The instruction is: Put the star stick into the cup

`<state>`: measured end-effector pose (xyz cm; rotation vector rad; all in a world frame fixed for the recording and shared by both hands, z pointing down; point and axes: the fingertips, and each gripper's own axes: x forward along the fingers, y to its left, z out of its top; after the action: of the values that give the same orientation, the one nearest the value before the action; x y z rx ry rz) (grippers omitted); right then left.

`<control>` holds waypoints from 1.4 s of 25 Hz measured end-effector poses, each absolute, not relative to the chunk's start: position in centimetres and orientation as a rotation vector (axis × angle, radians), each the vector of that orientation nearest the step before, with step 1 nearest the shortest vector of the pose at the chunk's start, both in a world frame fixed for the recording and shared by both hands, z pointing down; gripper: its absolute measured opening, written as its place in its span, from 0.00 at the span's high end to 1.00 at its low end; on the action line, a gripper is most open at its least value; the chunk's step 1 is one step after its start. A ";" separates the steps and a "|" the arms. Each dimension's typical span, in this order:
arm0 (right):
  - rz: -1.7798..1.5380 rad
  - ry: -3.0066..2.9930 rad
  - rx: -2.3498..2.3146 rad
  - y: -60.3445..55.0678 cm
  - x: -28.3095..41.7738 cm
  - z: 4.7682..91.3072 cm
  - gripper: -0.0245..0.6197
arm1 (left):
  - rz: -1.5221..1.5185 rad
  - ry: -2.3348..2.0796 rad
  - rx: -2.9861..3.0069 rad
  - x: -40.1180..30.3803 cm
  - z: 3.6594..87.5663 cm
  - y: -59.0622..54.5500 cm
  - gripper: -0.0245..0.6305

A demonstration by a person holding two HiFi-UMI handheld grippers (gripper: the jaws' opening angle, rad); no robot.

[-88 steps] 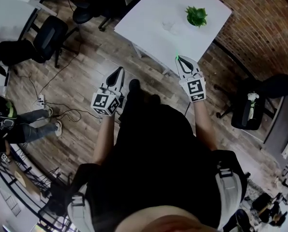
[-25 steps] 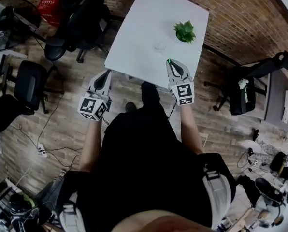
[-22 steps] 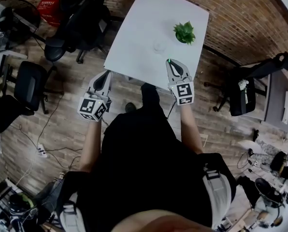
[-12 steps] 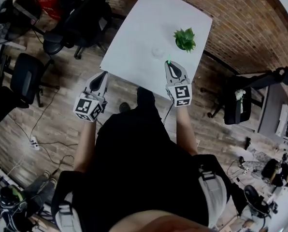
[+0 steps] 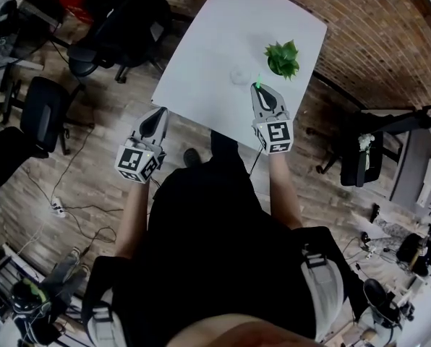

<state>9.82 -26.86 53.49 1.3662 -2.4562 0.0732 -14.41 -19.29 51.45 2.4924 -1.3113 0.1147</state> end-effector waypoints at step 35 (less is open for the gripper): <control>0.155 -2.485 1.379 -35.2 9.7 55.7 0.95 | 0.186 -1.265 2.466 -13.4 53.6 -25.6 0.93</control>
<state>9.69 -35.25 55.74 1.3785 -2.4847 0.1550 -13.37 -25.59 53.62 2.4659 -1.2652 0.1856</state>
